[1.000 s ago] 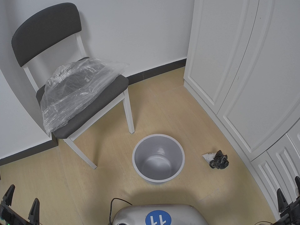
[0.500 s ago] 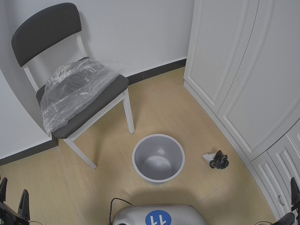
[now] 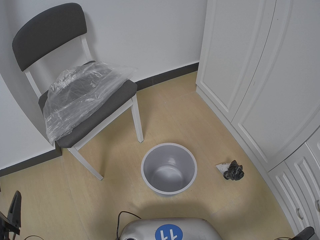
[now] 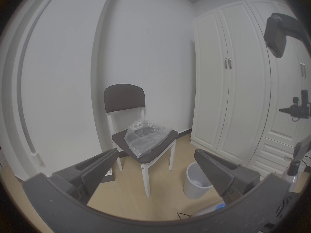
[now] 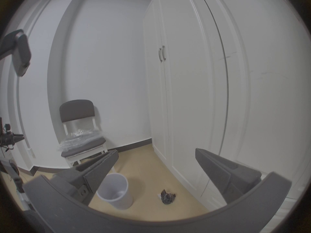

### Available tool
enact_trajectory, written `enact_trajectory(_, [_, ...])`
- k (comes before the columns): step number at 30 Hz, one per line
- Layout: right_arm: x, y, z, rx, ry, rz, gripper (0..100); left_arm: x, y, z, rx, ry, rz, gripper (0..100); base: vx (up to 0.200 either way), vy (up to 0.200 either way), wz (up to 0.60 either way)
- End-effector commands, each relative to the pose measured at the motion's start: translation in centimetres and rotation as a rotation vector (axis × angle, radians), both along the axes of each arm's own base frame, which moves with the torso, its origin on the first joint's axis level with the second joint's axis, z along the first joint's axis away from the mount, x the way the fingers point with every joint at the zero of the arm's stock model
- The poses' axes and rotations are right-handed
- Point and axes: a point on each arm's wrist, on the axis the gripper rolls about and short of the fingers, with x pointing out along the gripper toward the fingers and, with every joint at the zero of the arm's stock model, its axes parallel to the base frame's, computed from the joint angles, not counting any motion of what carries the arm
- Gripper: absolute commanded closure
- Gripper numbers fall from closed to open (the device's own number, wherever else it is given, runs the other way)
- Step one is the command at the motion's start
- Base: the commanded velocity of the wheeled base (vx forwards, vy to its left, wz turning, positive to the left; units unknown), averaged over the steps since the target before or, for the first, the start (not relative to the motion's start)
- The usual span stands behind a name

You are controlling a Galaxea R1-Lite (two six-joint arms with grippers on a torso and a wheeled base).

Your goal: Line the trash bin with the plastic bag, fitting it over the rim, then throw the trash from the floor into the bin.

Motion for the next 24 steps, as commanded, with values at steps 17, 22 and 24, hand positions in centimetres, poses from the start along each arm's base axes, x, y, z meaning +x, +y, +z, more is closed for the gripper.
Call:
enact_trajectory(17, [16.2,5.4,4.0,0.191,0.144,-0.018,0,16.9,-1.3,5.3,0.151,0.353,0.199,0,0.000,0.000,0.00])
enact_trajectory(22, [15.5,5.1,4.3,0.221,0.124,-0.013,0,18.8,-2.4,4.0,0.244,0.424,0.231,0,0.000,0.000,0.00])
enact_trajectory(24, [15.4,4.9,4.6,0.222,0.109,-0.018,0,19.2,-2.5,3.7,0.294,0.444,0.227,0,0.000,0.000,0.00])
